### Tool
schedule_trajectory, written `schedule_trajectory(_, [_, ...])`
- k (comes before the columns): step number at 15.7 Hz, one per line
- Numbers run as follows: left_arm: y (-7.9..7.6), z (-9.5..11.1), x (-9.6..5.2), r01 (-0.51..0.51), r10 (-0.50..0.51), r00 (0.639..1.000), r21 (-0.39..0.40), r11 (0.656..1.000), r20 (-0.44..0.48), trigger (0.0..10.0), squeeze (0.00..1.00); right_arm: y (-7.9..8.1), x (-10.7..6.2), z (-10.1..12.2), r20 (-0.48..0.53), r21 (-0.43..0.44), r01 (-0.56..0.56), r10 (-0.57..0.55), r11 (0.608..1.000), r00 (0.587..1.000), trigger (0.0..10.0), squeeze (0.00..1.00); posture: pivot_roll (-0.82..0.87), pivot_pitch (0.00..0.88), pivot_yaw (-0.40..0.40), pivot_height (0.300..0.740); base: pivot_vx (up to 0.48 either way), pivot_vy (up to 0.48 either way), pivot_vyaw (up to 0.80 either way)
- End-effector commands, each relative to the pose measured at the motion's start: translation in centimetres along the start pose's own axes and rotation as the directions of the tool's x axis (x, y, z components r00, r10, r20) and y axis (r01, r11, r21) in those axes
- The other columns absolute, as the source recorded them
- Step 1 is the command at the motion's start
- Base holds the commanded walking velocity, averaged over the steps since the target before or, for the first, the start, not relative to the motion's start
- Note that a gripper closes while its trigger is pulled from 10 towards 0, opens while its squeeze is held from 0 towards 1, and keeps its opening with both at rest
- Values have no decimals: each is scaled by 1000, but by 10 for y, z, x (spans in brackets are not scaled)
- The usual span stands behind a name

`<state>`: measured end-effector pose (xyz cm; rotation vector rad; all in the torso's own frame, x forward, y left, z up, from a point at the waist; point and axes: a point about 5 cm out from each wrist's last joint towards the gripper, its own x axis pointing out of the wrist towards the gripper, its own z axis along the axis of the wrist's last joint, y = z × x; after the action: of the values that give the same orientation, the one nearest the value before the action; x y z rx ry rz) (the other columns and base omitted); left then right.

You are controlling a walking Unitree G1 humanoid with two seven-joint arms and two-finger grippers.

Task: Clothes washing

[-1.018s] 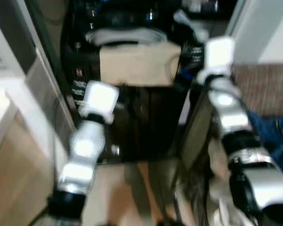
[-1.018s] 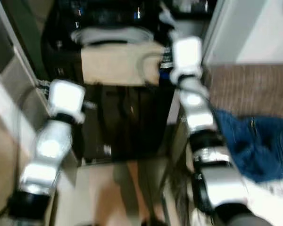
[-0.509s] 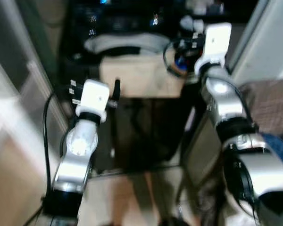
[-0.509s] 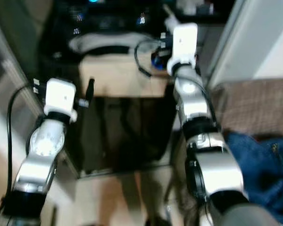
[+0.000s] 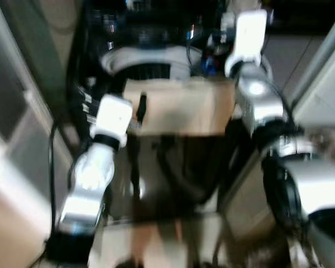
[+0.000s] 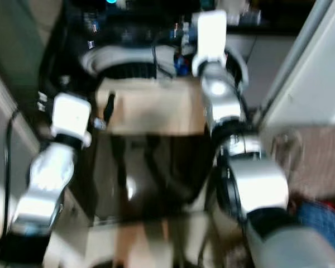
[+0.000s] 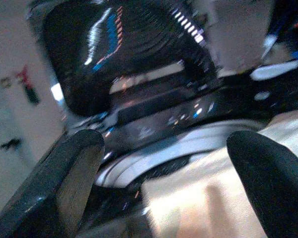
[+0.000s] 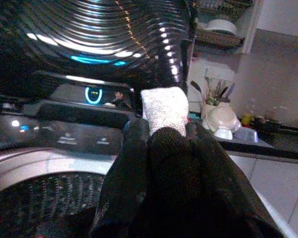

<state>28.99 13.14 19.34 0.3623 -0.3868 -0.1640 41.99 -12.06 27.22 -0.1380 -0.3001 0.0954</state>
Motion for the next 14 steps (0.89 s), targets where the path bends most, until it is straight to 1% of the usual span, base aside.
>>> schedule_trajectory(1, [-8, 4, -2, 51, -51, 999, -10, 999, 3, 10000, 0, -11, 3, 2, -24, -1, 29, -29, 1000, 999, 10000, 0, 72, 8, -56, 716, 480, 0, 0])
schedule_trajectory(3, [-7, 12, -2, 51, -51, 998, -23, 998, 26, 10000, 0, -2, 7, 2, -79, 4, 1, -1, 1000, 997, 10000, 0, 95, 13, -61, 716, 480, 0, 0])
schedule_trajectory(4, [-6, 24, -2, 46, -44, 996, -24, 999, 71, 10000, 0, 9, 6, -7, -167, 12, -15, 17, 1000, 986, 10000, 0, 112, 17, -64, 716, 0, 0, 0])
schedule_trajectory(5, [-6, 32, -1, 49, -46, 994, -21, 999, 101, 10000, 0, 16, 3, -16, -225, 46, -27, 37, 999, 974, 10000, 1000, 120, 19, -67, 716, 0, 0, 0])
schedule_trajectory(6, [-7, 38, -1, 53, -49, 991, -26, 998, 124, 10000, 0, 23, 1, -23, -263, 73, -47, 65, 996, 963, 10000, 1000, 120, 19, -67, 716, 0, 0, 0])
schedule_trajectory(7, [-7, 47, -3, 56, -51, 987, -27, 998, 151, 10000, 0, 40, -5, -35, -312, 114, -89, 121, 989, 942, 10000, 1000, 160, 30, -81, 716, 0, 0, 0])
schedule_trajectory(8, [-7, 47, -5, 51, -46, 988, -26, 998, 145, 10000, 0, 47, -7, -36, -310, 88, -121, 143, 989, 940, 10000, 1000, 179, 38, -87, 716, 0, 0, 0])
schedule_trajectory(9, [-5, 46, -8, 44, -41, 991, -21, 999, 130, 10000, 0, 58, -9, -38, -306, 55, -178, 187, 982, 933, 10000, 1000, 191, 42, -92, 716, 0, 0, 0])
schedule_trajectory(10, [-4, 44, -10, 37, -34, 992, -19, 999, 118, 10000, 0, 64, -11, -39, -305, 34, -210, 211, 977, 929, 10000, 1000, 197, 45, -95, 716, 0, 0, 0])
schedule_trajectory(11, [-4, 43, -11, 33, -31, 993, -18, 999, 110, 10000, 0, 67, -12, -40, -305, 24, -228, 225, 973, 926, 10000, 1000, 197, 45, -95, 716, 0, 0, 0])
schedule_trajectory(12, [-2, 41, -14, 25, -23, 996, -17, 1000, 92, 10000, 0, 68, -12, -40, -297, -30, -234, 215, 972, 930, 10000, 1000, 208, 48, -102, 716, 0, 0, 0])
schedule_trajectory(13, [-1, 41, -16, 24, -23, 996, -19, 1000, 81, 10000, 0, 63, -10, -38, -286, -49, -201, 179, 978, 941, 10000, 1000, 204, 47, -100, 716, 0, 0, 0])
schedule_trajectory(14, [-1, 41, -16, 25, -23, 997, -22, 999, 75, 10000, 0, 57, -9, -37, -283, -35, -163, 147, 986, 948, 10000, 1000, 204, 47, -100, 716, 0, 0, 0])
